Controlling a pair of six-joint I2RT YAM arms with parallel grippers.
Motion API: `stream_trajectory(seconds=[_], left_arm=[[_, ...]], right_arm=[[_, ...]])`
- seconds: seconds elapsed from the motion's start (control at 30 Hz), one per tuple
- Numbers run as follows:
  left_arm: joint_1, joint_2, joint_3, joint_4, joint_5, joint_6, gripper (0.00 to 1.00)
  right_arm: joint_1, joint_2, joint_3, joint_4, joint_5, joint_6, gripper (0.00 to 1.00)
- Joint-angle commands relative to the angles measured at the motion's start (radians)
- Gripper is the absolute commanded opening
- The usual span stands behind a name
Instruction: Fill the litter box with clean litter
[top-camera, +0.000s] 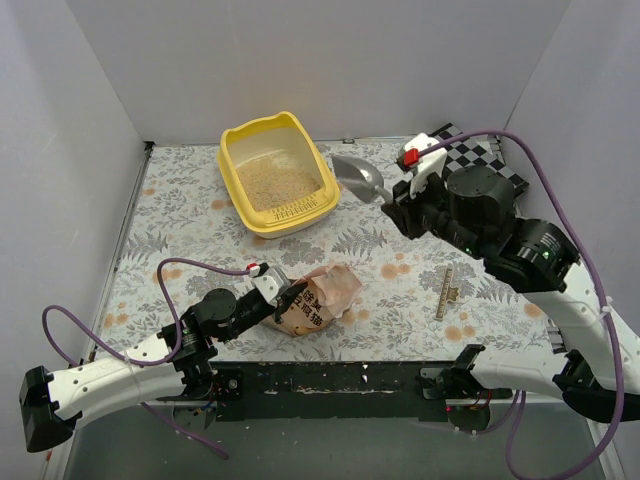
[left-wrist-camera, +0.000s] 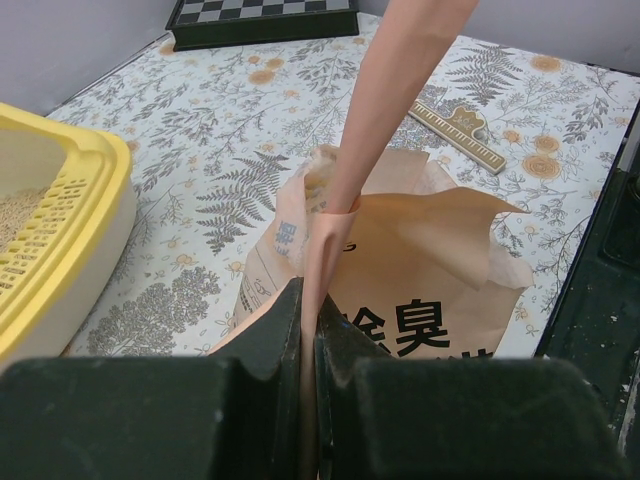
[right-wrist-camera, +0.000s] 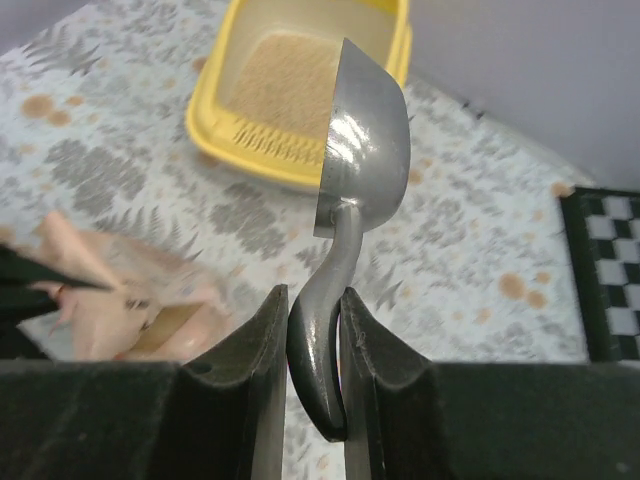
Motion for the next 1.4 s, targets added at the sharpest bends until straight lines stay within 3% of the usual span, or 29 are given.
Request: stream_trajectory(seconds=[0.0, 0.17, 0.27, 0.57, 0.83, 1.37], left_arm=[[-0.007, -0.002, 0.034, -0.008, -0.017, 0.000, 0.00], [-0.007, -0.005, 0.036, -0.014, -0.030, -0.003, 0.00], [-0.008, -0.007, 0.034, -0.014, -0.034, -0.003, 0.00], [-0.007, -0.008, 0.037, -0.022, -0.039, -0.006, 0.00], [-0.007, -0.001, 0.039, -0.022, -0.017, -0.007, 0.00], [-0.008, 0.038, 0.046, -0.034, 0.009, -0.004, 0.00]], right_arm=[[-0.001, -0.058, 0.006, -0.309, -0.223, 0.247, 0.01], [-0.001, -0.185, -0.071, -0.349, -0.351, 0.334, 0.01], [-0.001, -0.236, -0.098, -0.389, -0.351, 0.359, 0.01], [-0.001, -0.256, -0.210, -0.372, -0.412, 0.377, 0.01], [-0.001, -0.175, -0.247, -0.300, -0.441, 0.348, 0.01], [-0.018, 0.149, -0.328, -0.129, -0.707, 0.310, 0.01]])
